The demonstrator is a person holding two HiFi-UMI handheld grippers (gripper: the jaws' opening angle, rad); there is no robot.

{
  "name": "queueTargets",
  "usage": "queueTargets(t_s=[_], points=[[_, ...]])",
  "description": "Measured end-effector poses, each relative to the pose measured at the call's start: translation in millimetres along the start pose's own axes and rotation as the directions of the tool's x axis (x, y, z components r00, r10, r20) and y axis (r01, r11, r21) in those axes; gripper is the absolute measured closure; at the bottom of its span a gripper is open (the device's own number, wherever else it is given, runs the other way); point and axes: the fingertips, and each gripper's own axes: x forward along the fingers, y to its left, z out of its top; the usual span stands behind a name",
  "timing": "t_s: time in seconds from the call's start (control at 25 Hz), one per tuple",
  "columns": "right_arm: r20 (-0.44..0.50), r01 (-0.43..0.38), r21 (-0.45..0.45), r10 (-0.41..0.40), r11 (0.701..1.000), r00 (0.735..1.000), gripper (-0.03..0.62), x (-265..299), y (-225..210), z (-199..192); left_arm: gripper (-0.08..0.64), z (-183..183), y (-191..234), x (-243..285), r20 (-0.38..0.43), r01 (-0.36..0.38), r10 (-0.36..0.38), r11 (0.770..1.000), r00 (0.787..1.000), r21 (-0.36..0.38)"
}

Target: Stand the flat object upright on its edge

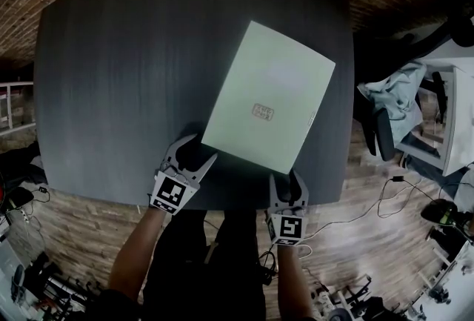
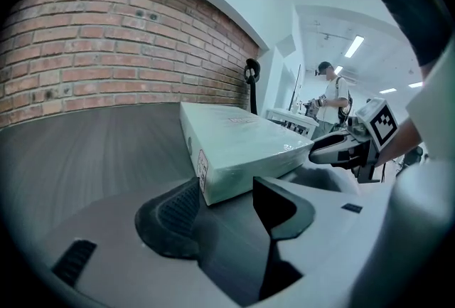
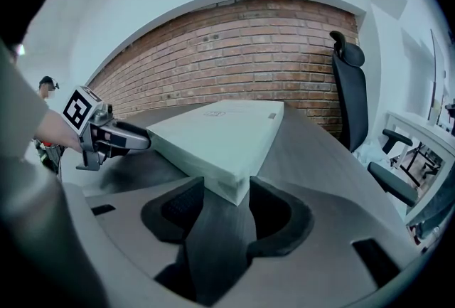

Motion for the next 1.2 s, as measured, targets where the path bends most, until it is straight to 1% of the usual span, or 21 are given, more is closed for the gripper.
queueTargets(t_s=[0.12,0.2,0.24,0.32,0.44,0.52,0.6,0.72,0.92,1.04,1.2], points=[[-0.004,-0.002,-0.005,0.002,1.0,1.0,0.394,2.0,0.9,1.7,0.336,-1.5,-1.8,3.4,-0.016,0.006,-0.006,1.0,1.0,0.003],[0.021,-0.004,-0.006,0.004,1.0,1.0,0.394,3.8,2.5,7.0,0.336,0.3,-3.8,4.1,-0.011,0.012,-0.012,1.0,1.0,0.011],[0.023,-0.003,-0.007,0.003,1.0,1.0,0.394,4.4,3.2,9.0,0.336,1.0,-4.3,4.1,-0.008,0.014,-0.014,1.0,1.0,0.013],[-0.001,0.0,-0.005,0.0,1.0,1.0,0.394,4.1,3.6,8.1,0.336,1.3,-4.4,3.9,-0.006,0.018,-0.017,1.0,1.0,0.013],[0.03,-0.002,0.0,0.002,1.0,1.0,0.394,5.2,3.4,9.8,0.336,1.8,-5.0,3.3,-0.003,0.024,-0.024,1.0,1.0,0.01],[0.02,-0.003,0.006,0.003,1.0,1.0,0.394,4.4,2.1,4.9,0.336,1.5,-6.5,3.6,-0.002,0.029,-0.029,1.0,1.0,0.009],[0.014,-0.001,0.007,0.001,1.0,1.0,0.394,4.1,1.6,3.3,0.336,0.5,-8.2,3.5,-0.004,0.035,-0.035,0.999,0.999,0.019],[0.037,0.002,0.002,-0.002,1.0,0.999,0.394,4.0,1.7,10.2,0.336,-0.5,-12.5,1.2,-0.009,0.049,-0.049,0.998,0.999,0.044],[0.04,0.015,0.007,-0.015,1.0,0.999,0.394,-2.7,-3.3,10.4,0.336,-4.1,-26.3,-4.7,-0.008,0.068,-0.068,0.996,0.998,0.053],[0.055,0.024,0.007,-0.024,1.0,0.998,0.394,-6.7,-3.8,12.7,0.336,-3.8,-30.9,-9.8,0.005,0.065,-0.065,0.997,0.998,0.051],[0.05,0.027,-0.008,-0.027,1.0,0.998,0.393,-14.0,-3.1,13.1,0.336,-2.5,-37.9,-16.5,0.015,0.063,-0.064,0.997,0.998,0.053]])
